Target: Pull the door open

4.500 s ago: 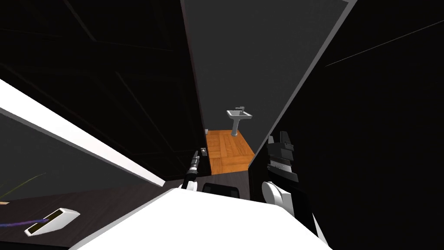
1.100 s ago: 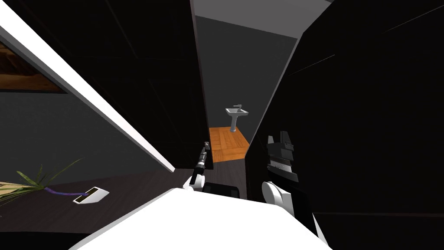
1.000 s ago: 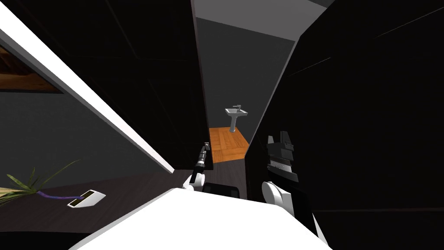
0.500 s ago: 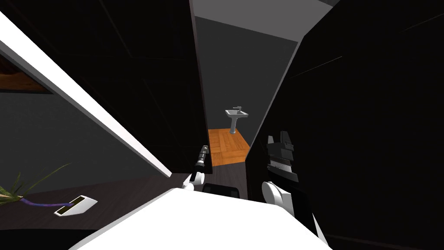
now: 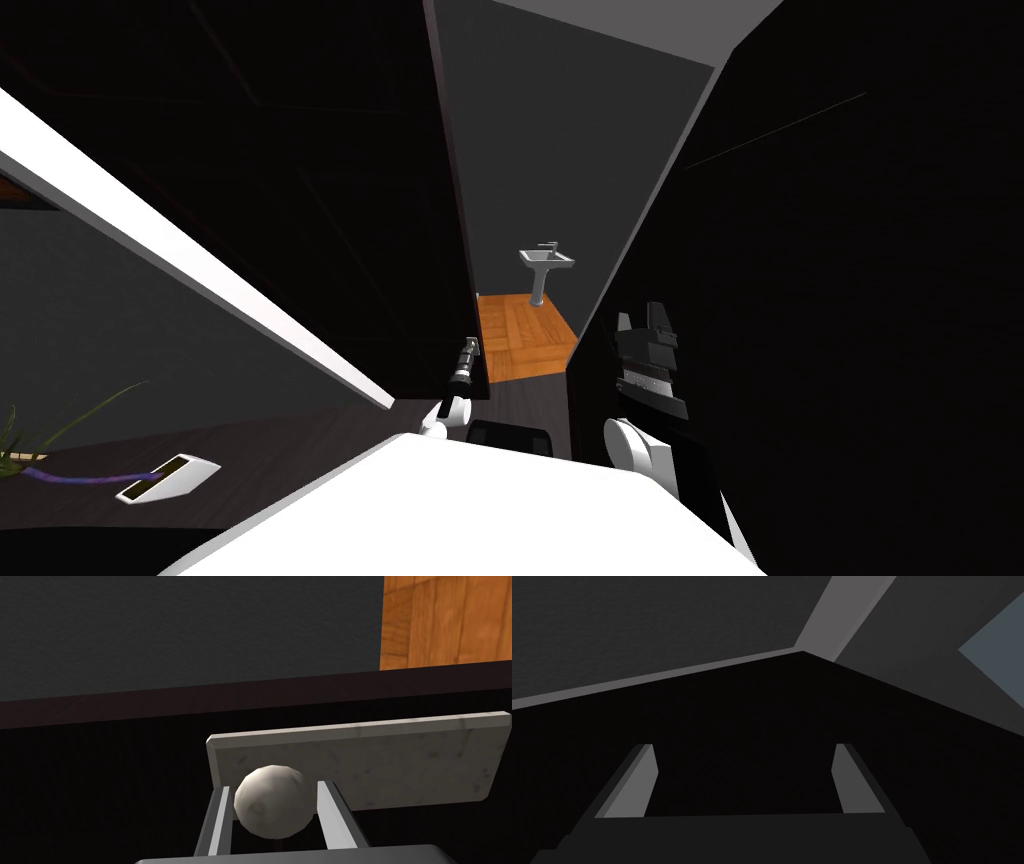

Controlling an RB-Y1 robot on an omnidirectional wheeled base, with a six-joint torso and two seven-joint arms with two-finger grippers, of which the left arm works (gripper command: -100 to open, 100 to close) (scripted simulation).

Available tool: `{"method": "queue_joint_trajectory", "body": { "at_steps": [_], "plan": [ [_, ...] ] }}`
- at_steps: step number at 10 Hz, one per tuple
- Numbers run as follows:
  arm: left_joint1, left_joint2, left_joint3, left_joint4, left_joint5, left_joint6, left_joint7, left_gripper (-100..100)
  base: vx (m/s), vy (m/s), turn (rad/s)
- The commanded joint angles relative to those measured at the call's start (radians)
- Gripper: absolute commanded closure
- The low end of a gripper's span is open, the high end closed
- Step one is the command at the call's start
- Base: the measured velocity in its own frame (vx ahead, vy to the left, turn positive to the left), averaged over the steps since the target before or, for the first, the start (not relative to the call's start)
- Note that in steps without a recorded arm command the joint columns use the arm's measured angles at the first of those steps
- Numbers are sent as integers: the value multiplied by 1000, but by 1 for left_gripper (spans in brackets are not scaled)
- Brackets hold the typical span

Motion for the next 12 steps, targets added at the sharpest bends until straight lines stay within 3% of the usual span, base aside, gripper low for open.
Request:
{"method": "queue_joint_trajectory", "body": {
  "at_steps": [1, 3, 5, 12],
  "plan": [
    [0, 0, 0, -1, 0, -3, 0, 100, -11, 1, 0],
    [0, 0, 0, -1, 0, -3, 0, 100, -4, -1, 1],
    [5, 18, -4, 6, 0, -3, 15, 100, -129, -3, -21],
    [16, 107, -23, 27, 1, -27, 102, 100, -197, 11, -66]
  ]
}}
